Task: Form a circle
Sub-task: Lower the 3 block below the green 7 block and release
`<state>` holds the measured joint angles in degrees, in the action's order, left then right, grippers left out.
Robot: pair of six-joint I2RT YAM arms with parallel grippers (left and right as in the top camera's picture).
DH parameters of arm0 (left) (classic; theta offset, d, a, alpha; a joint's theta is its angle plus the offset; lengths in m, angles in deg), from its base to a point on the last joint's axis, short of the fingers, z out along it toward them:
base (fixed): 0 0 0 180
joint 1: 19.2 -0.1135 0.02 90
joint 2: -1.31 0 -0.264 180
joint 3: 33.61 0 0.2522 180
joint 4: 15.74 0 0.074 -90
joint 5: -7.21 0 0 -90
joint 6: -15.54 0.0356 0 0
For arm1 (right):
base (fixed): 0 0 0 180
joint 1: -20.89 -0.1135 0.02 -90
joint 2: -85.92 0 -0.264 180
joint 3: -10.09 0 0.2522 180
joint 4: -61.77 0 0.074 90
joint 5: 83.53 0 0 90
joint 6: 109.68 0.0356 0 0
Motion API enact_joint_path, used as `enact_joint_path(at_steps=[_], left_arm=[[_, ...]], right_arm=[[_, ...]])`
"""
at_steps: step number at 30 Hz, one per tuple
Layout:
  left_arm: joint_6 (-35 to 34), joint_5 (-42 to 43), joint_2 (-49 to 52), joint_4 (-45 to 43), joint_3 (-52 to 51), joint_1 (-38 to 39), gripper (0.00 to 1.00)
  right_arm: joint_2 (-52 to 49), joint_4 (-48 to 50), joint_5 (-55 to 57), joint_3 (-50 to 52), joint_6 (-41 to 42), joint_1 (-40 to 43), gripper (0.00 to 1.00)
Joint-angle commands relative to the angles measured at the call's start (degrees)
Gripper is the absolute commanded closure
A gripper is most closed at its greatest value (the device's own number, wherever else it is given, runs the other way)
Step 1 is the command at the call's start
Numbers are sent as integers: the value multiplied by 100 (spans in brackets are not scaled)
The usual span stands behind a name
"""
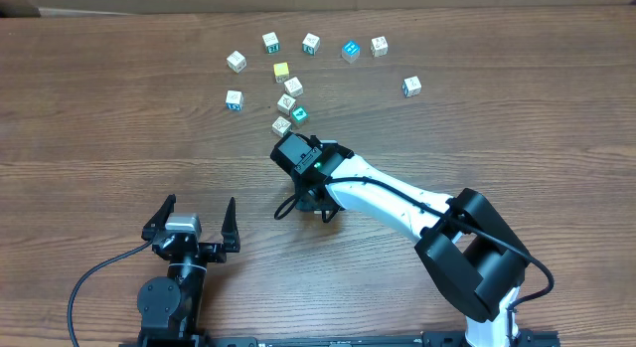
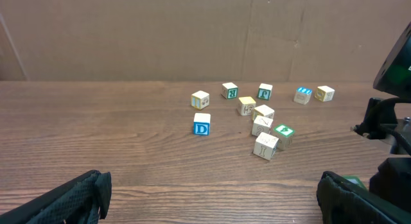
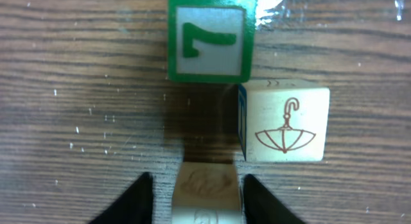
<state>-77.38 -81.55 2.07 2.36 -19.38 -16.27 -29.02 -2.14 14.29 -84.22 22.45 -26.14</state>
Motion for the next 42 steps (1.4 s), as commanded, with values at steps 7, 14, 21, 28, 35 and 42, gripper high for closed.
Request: enact_joint_path(at_steps=[7, 14, 21, 28, 35, 42], left_arm=[[83, -15, -48, 11, -20, -39, 0], [83, -15, -48, 11, -20, -39, 0], [83, -17, -48, 11, -20, -39, 0], [83, -17, -48, 11, -20, -39, 0], [83, -15, -48, 11, -20, -39, 0], [83, -17, -48, 11, -20, -39, 0]], right_arm=[[-28, -208, -197, 24, 13, -11, 52], [-28, -216, -286, 24, 9, -15, 77], [-28, -188, -177, 24, -17, -9, 77], [-28, -109, -11, 24, -39, -9, 76], [-28, -66, 39, 24, -57, -7, 76], [-28, -92, 50, 24, -55, 17, 60]])
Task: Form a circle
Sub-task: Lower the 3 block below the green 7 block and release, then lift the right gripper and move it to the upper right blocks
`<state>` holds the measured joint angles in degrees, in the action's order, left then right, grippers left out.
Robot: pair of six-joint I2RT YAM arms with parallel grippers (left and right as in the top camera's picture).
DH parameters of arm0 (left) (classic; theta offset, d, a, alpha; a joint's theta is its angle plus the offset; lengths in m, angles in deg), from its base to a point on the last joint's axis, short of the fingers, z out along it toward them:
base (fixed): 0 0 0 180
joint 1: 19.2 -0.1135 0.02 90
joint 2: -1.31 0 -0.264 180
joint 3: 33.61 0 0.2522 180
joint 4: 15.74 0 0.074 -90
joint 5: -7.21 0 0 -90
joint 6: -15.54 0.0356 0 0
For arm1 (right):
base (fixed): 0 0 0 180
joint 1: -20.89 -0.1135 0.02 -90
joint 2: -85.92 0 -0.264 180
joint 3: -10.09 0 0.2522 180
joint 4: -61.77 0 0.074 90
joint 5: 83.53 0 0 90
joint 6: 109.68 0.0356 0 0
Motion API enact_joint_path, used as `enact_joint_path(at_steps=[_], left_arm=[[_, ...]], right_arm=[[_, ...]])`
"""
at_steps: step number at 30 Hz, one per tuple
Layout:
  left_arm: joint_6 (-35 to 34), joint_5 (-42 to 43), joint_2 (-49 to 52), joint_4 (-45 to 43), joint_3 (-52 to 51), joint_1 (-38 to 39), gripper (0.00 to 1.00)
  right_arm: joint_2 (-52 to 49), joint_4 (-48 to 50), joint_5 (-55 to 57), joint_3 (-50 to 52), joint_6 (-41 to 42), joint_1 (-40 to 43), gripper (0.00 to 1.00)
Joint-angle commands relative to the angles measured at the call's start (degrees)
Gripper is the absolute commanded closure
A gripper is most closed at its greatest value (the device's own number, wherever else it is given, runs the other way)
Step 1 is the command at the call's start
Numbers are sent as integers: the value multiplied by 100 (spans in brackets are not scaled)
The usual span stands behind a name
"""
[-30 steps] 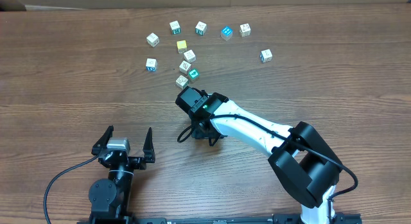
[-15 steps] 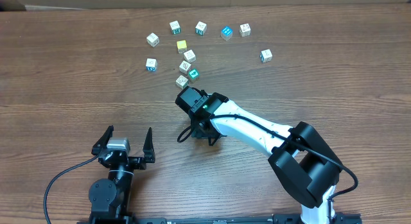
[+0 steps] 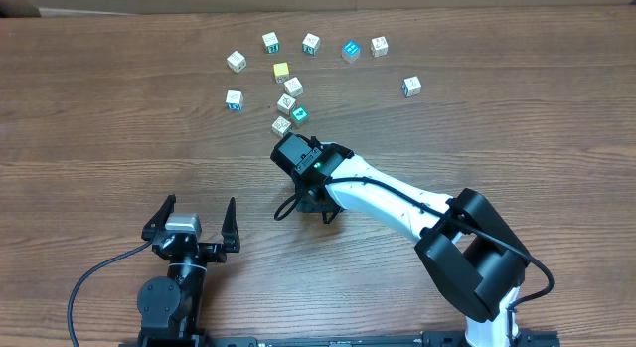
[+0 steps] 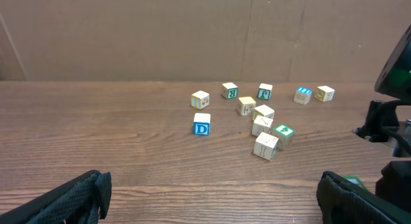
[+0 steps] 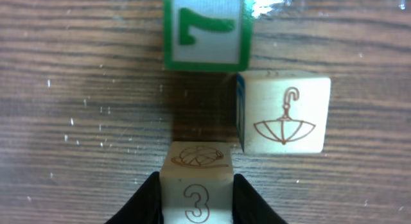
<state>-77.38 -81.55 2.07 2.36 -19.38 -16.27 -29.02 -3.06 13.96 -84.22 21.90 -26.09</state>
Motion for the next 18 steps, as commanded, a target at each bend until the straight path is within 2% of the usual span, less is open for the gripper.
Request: enact_joint_path(at_steps=[1, 6, 13, 18], left_arm=[[83, -17, -48, 11, -20, -39, 0], [83, -17, -48, 11, -20, -39, 0], [83, -17, -48, 11, -20, -39, 0], [83, -17, -48, 11, -20, -39, 0]], right_arm=[[-28, 0, 83, 24, 0, 13, 57], [-13, -173, -15, -166, -9, 44, 48], [63, -1381, -149, -2094, -765, 306, 45], [63, -1646, 450, -3167, -1224, 817, 43]])
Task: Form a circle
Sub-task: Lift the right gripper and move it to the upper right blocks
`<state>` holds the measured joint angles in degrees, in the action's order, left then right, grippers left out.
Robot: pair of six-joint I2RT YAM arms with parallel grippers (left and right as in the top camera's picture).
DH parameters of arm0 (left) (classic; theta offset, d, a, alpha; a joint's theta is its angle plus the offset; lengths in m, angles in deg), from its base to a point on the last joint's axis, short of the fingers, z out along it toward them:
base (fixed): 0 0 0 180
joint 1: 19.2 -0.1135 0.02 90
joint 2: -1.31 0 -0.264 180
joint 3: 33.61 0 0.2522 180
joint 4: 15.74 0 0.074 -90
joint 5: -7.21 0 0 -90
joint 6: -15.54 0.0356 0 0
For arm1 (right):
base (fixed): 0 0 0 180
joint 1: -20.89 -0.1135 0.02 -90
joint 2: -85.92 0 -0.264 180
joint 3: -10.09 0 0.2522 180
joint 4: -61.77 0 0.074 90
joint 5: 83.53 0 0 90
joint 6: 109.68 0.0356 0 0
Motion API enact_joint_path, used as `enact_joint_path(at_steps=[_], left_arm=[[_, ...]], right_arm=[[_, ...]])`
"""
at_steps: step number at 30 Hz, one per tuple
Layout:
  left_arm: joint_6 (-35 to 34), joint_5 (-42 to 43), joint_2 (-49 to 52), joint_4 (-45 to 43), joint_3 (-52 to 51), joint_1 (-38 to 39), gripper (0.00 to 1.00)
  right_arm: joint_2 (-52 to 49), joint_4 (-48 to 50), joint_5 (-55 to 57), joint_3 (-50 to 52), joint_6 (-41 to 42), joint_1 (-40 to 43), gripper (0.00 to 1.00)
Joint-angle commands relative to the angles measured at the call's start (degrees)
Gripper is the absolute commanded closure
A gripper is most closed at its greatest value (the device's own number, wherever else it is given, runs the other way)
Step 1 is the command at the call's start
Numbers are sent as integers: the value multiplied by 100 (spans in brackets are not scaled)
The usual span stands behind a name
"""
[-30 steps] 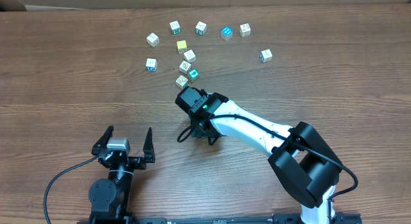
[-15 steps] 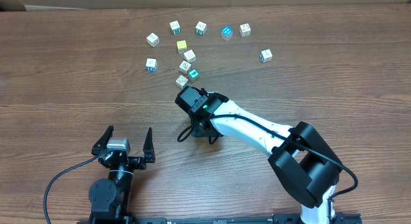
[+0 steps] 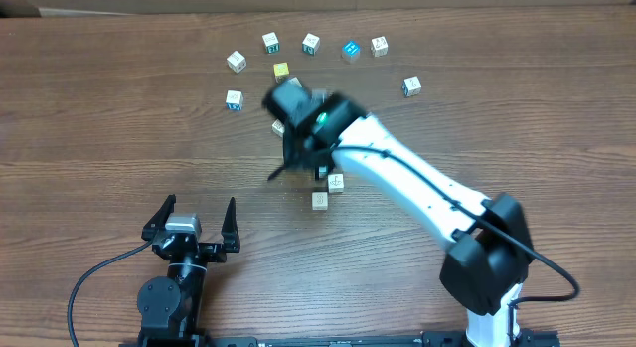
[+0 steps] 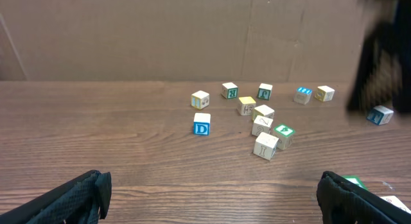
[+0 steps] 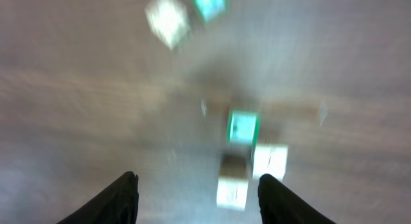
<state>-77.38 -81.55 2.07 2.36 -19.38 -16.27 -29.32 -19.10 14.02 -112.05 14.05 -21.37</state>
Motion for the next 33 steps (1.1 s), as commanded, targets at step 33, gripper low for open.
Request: enact_joint_path(at_steps=[33], left_arm=[[83, -15, -48, 11, -20, -39, 0]], right_arm=[[-1845, 2295, -94, -413, -2697, 3432, 30]])
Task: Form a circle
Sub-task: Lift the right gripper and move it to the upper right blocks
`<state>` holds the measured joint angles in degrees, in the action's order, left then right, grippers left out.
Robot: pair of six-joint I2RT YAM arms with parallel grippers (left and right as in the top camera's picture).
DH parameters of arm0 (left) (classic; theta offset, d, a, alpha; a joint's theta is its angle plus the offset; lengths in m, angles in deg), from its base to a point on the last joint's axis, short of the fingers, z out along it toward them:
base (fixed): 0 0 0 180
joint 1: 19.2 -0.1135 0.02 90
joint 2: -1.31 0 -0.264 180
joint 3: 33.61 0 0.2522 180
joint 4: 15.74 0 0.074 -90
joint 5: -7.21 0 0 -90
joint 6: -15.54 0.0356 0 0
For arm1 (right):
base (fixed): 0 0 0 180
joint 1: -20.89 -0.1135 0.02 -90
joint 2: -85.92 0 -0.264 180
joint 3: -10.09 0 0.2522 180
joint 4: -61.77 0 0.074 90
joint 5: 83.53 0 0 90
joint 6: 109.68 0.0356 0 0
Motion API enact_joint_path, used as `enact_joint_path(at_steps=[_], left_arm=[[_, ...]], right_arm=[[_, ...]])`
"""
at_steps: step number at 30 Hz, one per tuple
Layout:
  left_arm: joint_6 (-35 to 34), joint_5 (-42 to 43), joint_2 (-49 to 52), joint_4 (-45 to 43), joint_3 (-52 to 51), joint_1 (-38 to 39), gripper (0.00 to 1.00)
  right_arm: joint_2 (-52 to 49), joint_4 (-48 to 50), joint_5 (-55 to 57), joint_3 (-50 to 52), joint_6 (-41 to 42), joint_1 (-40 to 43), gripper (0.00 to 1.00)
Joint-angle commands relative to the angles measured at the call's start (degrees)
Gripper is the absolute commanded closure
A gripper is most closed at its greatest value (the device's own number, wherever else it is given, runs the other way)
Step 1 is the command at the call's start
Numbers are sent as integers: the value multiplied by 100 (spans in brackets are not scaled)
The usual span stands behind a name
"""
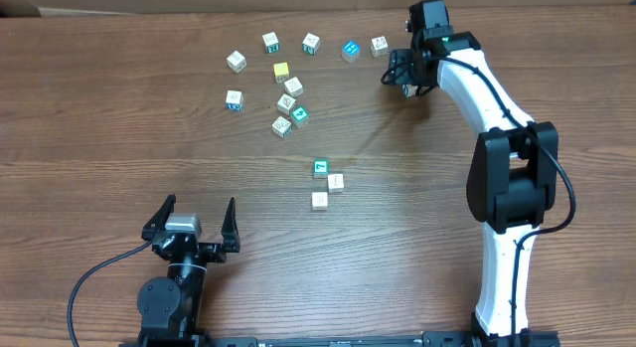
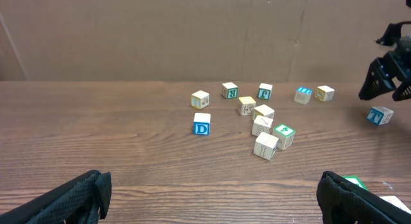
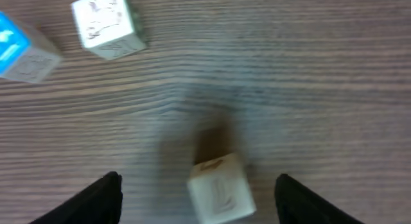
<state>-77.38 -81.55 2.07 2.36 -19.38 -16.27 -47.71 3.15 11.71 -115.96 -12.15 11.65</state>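
Three blocks sit together mid-table: a green one (image 1: 320, 168), an umbrella block (image 1: 337, 181) and a cream block (image 1: 319, 200). Several more blocks lie scattered at the far left, among them a yellow one (image 1: 281, 72) and a blue D block (image 2: 201, 127). My right gripper (image 1: 404, 79) is open at the far right, above a lone cream block (image 3: 218, 189) that lies on the table between its fingers (image 3: 106, 197), untouched. The same block, with a blue T, shows in the left wrist view (image 2: 380, 115). My left gripper (image 1: 194, 226) stands open near the front edge, with nothing in it.
A white block (image 3: 106, 24) and a blue block (image 3: 18, 49) lie just beyond the right gripper. A cardboard wall (image 2: 192, 31) backs the table. The right arm (image 1: 497, 118) stretches along the right side.
My right gripper, open then as now, has gone from above the scattered blocks at the far left to the far right, over the lone T block. The three middle blocks stay put.
My right gripper was at mid-table with a cream 3 block between its fingers, next to the green 7 and umbrella blocks. It set that block against them and let go. It then stood open farther back, and is now over the far-right block.
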Motion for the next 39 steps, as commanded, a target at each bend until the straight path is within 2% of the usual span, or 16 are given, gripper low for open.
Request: enact_joint_path(at_steps=[1, 10, 14, 18, 26, 30, 36, 39], left_arm=[[83, -15, -48, 11, -20, -39, 1], [83, -17, -48, 11, -20, -39, 0], [83, -17, -48, 11, -20, -39, 0], [83, -17, -48, 11, -20, -39, 0], [83, -17, -48, 11, -20, -39, 0], [83, -17, -48, 11, -20, -39, 0], [83, -17, -48, 11, -20, -39, 0], [83, -17, -48, 11, -20, -39, 0]], right_arm=[[-7, 74, 136, -4, -76, 160, 33], [-39, 129, 98, 144, -186, 216, 36], [-39, 153, -341, 144, -210, 212, 37], [-61, 136, -387, 144, -216, 212, 46], [-271, 138, -389, 144, -337, 212, 46], [-273, 162, -396, 144, -332, 212, 57], [-282, 70, -407, 146, -332, 212, 53], [-282, 85, -409, 146, -332, 212, 60]])
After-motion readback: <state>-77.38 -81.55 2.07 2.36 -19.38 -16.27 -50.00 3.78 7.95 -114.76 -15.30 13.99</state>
